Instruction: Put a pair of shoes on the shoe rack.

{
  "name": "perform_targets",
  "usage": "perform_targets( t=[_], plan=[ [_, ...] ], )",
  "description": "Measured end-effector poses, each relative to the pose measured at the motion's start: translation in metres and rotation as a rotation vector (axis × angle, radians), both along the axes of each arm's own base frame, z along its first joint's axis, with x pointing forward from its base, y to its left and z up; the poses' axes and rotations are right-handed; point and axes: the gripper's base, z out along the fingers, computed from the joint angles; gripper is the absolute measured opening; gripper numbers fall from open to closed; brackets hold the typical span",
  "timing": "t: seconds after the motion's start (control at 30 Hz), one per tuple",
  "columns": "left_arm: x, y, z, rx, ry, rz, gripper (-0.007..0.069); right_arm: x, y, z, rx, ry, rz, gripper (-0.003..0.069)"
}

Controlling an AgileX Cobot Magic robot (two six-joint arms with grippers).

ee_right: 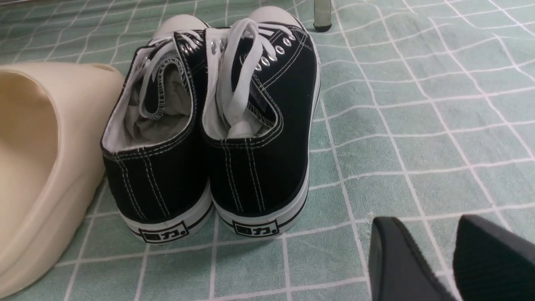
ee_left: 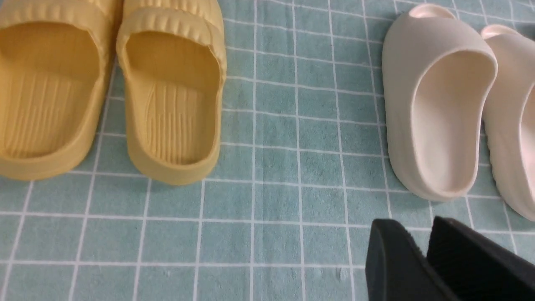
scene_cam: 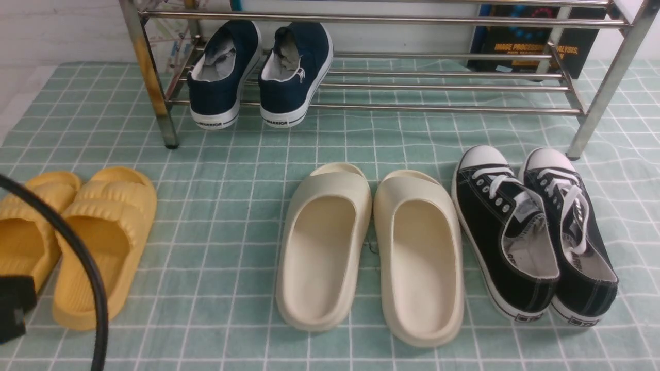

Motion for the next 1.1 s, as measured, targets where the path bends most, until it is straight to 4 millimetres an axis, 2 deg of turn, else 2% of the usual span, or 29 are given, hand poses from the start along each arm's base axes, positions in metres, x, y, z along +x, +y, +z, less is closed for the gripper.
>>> perform_targets(
  t=[0.27, 0.4, 0.53, 0.67, 0.83, 1.07, 1.1],
  plan=[
    [-0.007, 0.003, -0.012, 0.034, 0.105, 0.009, 0.0132, 0.0, 0.0, 0.0, 0.001, 0.0, 0.0, 0.0247],
    [-0.005, 0.006, -0.014, 0.075, 0.079, 0.024, 0.0, 0.0, 0.0, 0.0, 0.004, 0.0, -0.001, 0.0247],
    [-0.003, 0.006, -0.024, 0.06, -0.021, 0.015, -0.0013, 0.0, 0.0, 0.0, 0.004, 0.0, -0.001, 0.0247],
    [-0.008, 0.006, -0.047, 0.038, -0.28, -0.043, -0.0013, 0.0, 0.0, 0.0, 0.005, 0.0, -0.002, 0.0247],
    [-0.014, 0.008, -0.067, 0.047, -0.438, -0.051, -0.0013, 0.0, 0.0, 0.0, 0.006, 0.0, -0.002, 0.0247],
    [-0.02, 0.018, -0.104, 0.013, -0.557, 0.144, -0.0013, 0.0, 0.0, 0.0, 0.007, 0.0, -0.002, 0.0247],
    [-0.02, 0.02, -0.115, 0.037, -0.564, 0.18, -0.0013, 0.0, 0.0, 0.0, 0.007, 0.0, -0.002, 0.0247]
  ],
)
